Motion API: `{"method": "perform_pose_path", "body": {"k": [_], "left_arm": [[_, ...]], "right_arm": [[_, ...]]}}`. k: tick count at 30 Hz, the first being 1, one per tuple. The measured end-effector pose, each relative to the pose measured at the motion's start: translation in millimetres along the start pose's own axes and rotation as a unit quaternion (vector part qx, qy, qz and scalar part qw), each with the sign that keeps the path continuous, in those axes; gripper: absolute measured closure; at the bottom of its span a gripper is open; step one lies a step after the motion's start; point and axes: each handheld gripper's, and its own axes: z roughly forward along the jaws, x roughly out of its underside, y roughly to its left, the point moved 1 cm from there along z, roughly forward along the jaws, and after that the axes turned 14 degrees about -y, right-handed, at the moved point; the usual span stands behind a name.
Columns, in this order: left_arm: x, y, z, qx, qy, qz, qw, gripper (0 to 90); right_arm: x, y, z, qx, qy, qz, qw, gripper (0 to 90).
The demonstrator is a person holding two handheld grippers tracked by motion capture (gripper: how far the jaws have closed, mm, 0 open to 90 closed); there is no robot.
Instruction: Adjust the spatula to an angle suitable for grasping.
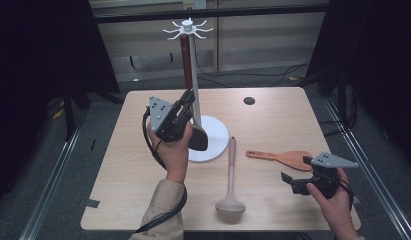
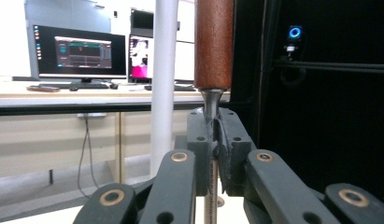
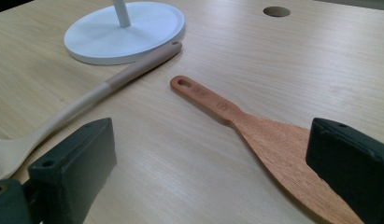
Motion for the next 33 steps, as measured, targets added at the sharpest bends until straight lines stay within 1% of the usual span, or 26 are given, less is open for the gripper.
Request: {"method": "perform_pose_path", "body": {"k": [1,2,3,4,5,7,8,10,11,13,15,16,18,21,22,25,28,32,33], "left_arm": [[0.2,1.0,0.2,0.0,0.007,0.002,1.0,84.7],[0.2,1.0,0.2,0.0,0.007,0.002,1.0,84.8],[1.2,0.5,1.7,-0.003,-0.001,-0.009,1.0,84.8],[1.9,1.3,3.3,-0.012,0.006,-0.009,0.9999,84.8],[2.3,1.9,3.9,-0.014,0.006,-0.01,0.9998,84.8],[2.3,2.6,4.7,-0.006,0.005,-0.01,0.9999,84.8],[2.3,2.5,5.1,-0.001,0.007,-0.007,1.0,84.8],[2.1,1.6,6.0,-0.001,0.007,-0.003,1.0,84.7],[2.5,0.1,7.4,-0.005,0.005,-0.008,0.9999,84.7],[3.8,0.1,10.8,-0.001,0.006,-0.012,0.9999,84.8],[4.3,0.3,11.4,-0.004,0.009,-0.01,0.9999,84.8],[6.2,0.5,13.0,-0.009,0.014,-0.011,0.9998,84.8],[7.9,-0.1,15.3,-0.015,0.012,-0.02,0.9996,84.8],[8.5,0.1,17.1,-0.019,0.015,-0.021,0.9995,84.8],[9.1,0.2,18.2,-0.021,0.015,-0.016,0.9995,84.8],[9.9,0.1,19.3,-0.021,0.013,-0.019,0.9995,84.7],[10.9,0.6,18.2,-0.025,0.011,-0.012,0.9996,84.5],[12.0,1.5,18.3,-0.021,0.009,-0.014,0.9996,84.3],[12.7,2.9,17.5,-0.022,0.013,-0.003,0.9997,84.0]], "right_arm": [[0.0,-0.2,-0.2,0.0,0.0,0.0,1.0,0.8],[-0.1,-0.2,-0.2,0.001,-0.001,0.001,1.0,0.8],[-0.1,-0.2,-0.2,0.001,-0.001,0.001,1.0,0.8],[-0.5,-0.1,-0.6,0.001,-0.001,0.001,1.0,0.8],[-0.5,-0.1,-0.7,0.001,-0.001,0.0,1.0,0.8],[-0.4,0.0,-0.4,0.002,-0.001,0.001,1.0,0.8],[-0.3,-0.1,-0.3,0.001,0.0,0.0,1.0,0.8],[-0.4,-0.3,-0.2,0.001,-0.001,0.0,1.0,0.8],[-0.5,-0.4,-0.3,0.001,-0.002,0.0,1.0,0.9],[-0.6,-0.4,-0.7,0.001,-0.001,0.0,1.0,0.9],[-0.8,-0.5,-1.0,0.0,-0.001,-0.002,1.0,0.8],[-0.8,-0.6,-1.1,0.001,-0.001,-0.002,1.0,0.9],[-0.8,-0.7,-1.2,0.0,-0.002,0.0,1.0,0.9],[-0.8,-0.7,-1.0,0.0,-0.003,0.0,1.0,0.9],[-0.8,-0.7,-1.2,0.0,-0.001,0.0,1.0,1.0],[-0.5,-1.0,-1.0,-0.001,-0.001,0.0,1.0,1.0],[-0.4,-1.3,-1.2,-0.001,-0.001,0.0,1.0,1.1],[-0.4,-0.9,-1.1,-0.001,-0.001,0.0,1.0,1.1],[-0.4,-0.7,-1.0,-0.001,-0.001,-0.001,1.0,1.1]]}}
